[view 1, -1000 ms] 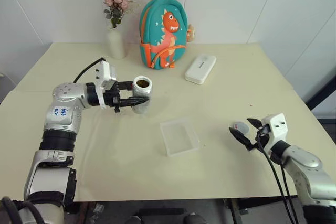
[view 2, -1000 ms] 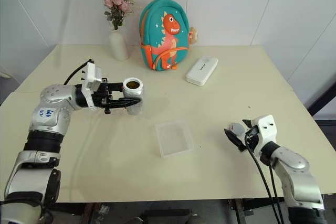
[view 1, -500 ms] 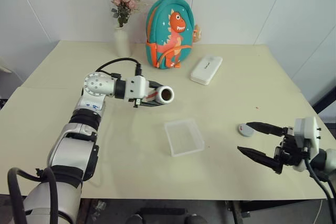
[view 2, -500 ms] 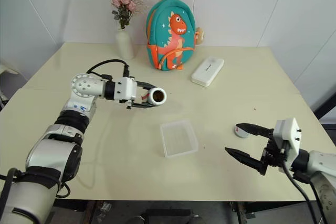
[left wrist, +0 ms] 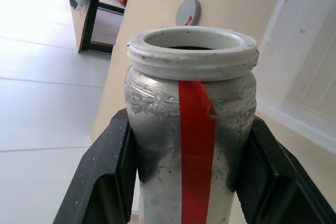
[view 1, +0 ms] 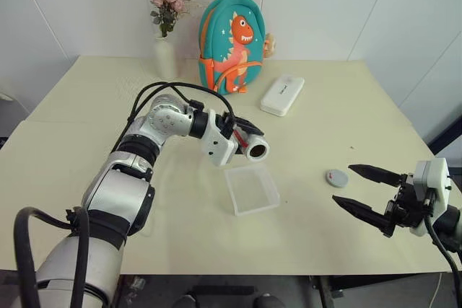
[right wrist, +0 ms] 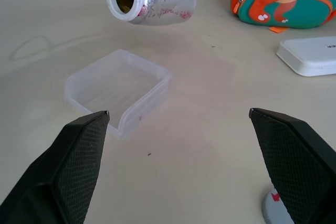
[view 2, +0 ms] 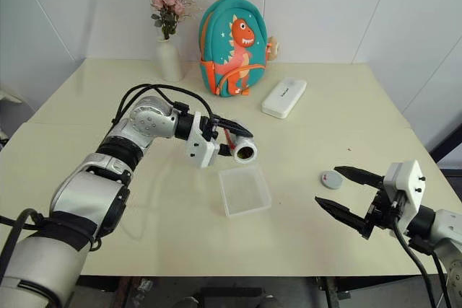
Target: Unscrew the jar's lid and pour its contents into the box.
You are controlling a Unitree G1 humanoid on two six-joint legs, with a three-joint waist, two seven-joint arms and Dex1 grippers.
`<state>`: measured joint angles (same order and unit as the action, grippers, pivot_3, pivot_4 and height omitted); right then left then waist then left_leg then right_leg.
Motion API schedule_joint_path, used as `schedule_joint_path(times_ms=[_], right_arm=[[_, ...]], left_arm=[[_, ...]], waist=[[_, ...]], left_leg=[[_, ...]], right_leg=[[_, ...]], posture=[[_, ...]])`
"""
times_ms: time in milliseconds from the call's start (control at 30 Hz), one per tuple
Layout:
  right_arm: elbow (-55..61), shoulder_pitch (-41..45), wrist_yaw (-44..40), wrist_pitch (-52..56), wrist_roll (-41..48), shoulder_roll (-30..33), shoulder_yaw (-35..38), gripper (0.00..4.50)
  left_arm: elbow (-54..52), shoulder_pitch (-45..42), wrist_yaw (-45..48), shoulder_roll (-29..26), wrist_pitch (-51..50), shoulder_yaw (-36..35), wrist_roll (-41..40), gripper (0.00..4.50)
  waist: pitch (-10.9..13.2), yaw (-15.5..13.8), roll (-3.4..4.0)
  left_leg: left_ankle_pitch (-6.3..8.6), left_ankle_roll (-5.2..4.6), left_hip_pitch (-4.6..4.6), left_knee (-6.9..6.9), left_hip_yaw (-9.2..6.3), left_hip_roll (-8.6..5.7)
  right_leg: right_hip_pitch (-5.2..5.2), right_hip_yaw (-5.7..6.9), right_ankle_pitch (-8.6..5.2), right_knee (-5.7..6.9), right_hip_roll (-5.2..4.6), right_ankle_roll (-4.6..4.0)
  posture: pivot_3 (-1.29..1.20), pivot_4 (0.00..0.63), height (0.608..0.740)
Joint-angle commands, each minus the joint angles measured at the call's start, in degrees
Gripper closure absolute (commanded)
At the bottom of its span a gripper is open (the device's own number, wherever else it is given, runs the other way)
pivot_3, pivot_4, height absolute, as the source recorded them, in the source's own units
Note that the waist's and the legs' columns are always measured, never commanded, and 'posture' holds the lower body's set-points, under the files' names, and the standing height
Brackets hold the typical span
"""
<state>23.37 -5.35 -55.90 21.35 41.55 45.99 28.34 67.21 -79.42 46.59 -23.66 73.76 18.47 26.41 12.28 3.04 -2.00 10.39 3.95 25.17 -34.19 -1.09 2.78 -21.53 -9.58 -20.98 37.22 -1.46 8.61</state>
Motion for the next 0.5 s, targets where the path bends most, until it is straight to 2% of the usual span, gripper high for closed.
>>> schedule_joint_path(times_ms=[33,67,167,267,367,500], right_arm=[[1.2,1.0,0.9,0.0,0.5,0.4,1.2,0.01],[0.9,1.6,1.0,0.1,0.4,0.6,0.8,0.01],[0.1,3.2,1.2,0.3,0.1,0.8,-0.1,0.01],[-0.7,4.8,1.0,0.5,0.1,0.9,-1.1,0.01],[-1.4,6.0,0.8,0.7,-0.1,0.9,-1.8,0.01],[-2.5,7.6,0.4,0.7,-0.6,1.1,-2.7,0.01]], left_arm=[[-7.6,-3.7,-28.8,-2.7,-2.1,7.1,22.7,2.45],[-10.0,-4.9,-40.0,-3.7,-5.9,12.5,31.9,2.45],[-12.1,-8.5,-66.4,-5.0,-14.6,26.1,49.9,2.45],[-12.3,-10.9,-86.6,-4.7,-21.6,35.6,59.9,2.45],[-11.4,-12.2,-95.9,-3.7,-24.4,40.5,63.5,2.45],[-12.1,-13.4,-101.3,-3.5,-24.1,42.4,63.4,2.45]], waist=[[0.0,0.0,-0.04],[0.1,0.0,-0.10],[0.1,-0.1,-0.25],[0.2,-0.2,-0.30],[0.2,-0.3,-0.34],[0.2,-0.8,-0.34]], left_leg=[[0.00,0.00,0.00,-0.01,0.00,0.00],[0.00,0.00,0.02,-0.06,-0.02,0.00],[0.02,0.00,0.09,-0.16,-0.02,-0.02],[0.04,-0.03,0.13,-0.21,0.00,-0.04],[0.04,-0.02,0.12,-0.08,0.02,-0.04],[0.05,0.00,0.12,0.05,0.07,-0.04]], right_leg=[[0.00,0.00,0.00,0.00,0.00,0.00],[0.00,-0.01,0.00,0.00,0.00,0.02],[0.01,-0.03,0.04,-0.02,-0.02,0.09],[0.01,-0.05,0.05,-0.05,-0.03,0.13],[-0.04,-0.05,0.03,-0.06,-0.03,0.15],[-0.09,-0.05,0.00,-0.09,-0.03,0.15]], posture=[[0.00,0.150,0.740],[0.00,0.150,0.740],[0.00,0.150,0.740],[0.00,0.150,0.740],[0.00,0.150,0.740],[0.00,0.150,0.740]])
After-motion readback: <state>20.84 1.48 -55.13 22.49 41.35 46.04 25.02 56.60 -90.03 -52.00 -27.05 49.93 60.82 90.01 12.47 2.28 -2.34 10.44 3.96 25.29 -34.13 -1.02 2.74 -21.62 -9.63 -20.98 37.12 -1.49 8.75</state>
